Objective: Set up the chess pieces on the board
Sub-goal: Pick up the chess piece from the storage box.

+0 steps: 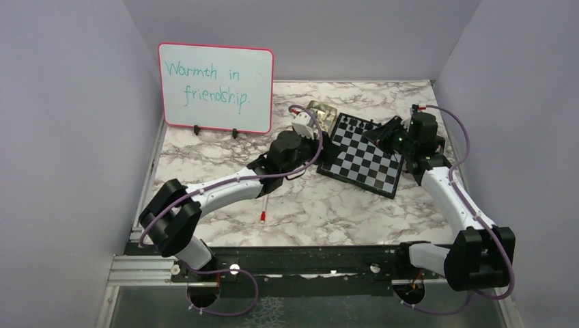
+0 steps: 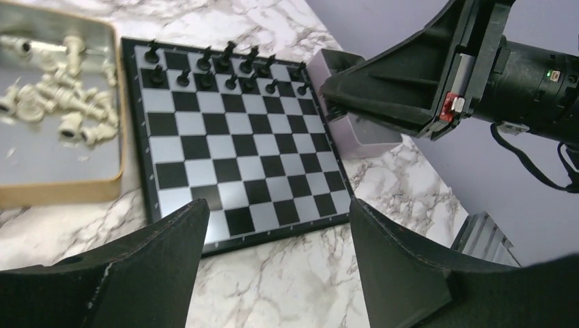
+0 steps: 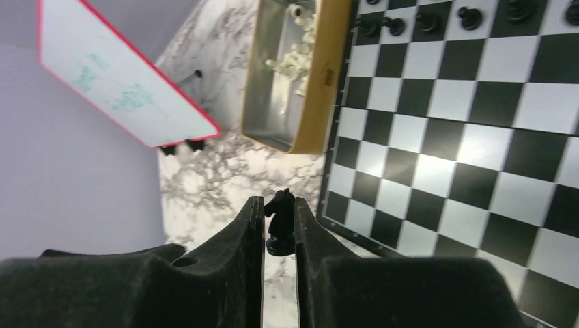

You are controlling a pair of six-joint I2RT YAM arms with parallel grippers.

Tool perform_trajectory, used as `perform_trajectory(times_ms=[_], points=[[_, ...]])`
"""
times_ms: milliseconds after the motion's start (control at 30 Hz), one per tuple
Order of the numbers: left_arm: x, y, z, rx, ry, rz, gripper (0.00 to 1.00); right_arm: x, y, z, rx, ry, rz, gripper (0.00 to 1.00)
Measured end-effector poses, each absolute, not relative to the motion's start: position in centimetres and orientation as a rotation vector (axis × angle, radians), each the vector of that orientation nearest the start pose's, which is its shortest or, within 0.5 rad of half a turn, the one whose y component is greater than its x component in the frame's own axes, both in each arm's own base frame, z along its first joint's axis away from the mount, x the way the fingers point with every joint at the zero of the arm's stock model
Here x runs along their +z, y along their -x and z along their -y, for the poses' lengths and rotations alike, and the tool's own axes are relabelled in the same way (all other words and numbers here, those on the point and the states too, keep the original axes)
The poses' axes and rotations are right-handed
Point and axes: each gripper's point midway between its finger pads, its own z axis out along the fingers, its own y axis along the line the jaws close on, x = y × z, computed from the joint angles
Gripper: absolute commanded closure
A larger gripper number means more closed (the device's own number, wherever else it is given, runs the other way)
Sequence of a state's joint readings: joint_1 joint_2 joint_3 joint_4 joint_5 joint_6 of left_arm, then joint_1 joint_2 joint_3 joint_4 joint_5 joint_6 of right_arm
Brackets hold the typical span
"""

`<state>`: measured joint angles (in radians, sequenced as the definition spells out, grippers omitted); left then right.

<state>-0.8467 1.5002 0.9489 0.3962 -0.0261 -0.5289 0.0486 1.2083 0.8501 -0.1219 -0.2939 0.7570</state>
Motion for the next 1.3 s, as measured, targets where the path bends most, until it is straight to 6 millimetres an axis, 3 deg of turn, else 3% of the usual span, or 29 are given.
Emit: perform_trajectory(times_ms=[200,600,867,1300], points=[[23.6,-31.3,41.2,-0.977,-0.381,-1.707,0.28,21.8,-36.3,-11.5,0.953,-0.581,-1.956,0.86],[24.5,-31.9,46.9,-0.950,-0.512,-1.581,0.37,25.5,-34.9,-12.2,1.081,-0.602,-1.833,0.85],[23.8,-32.4,48.1,-0.883,-0.528,-1.555,0.37,26.0,-34.4,-12.2,1.091,-0.590,-1.818,0.85],[23.2,-32.5,46.4,-0.811,-0.519,-1.548,0.41,25.5,-34.2,-12.2,1.087,-0.597,-1.831,0.85]])
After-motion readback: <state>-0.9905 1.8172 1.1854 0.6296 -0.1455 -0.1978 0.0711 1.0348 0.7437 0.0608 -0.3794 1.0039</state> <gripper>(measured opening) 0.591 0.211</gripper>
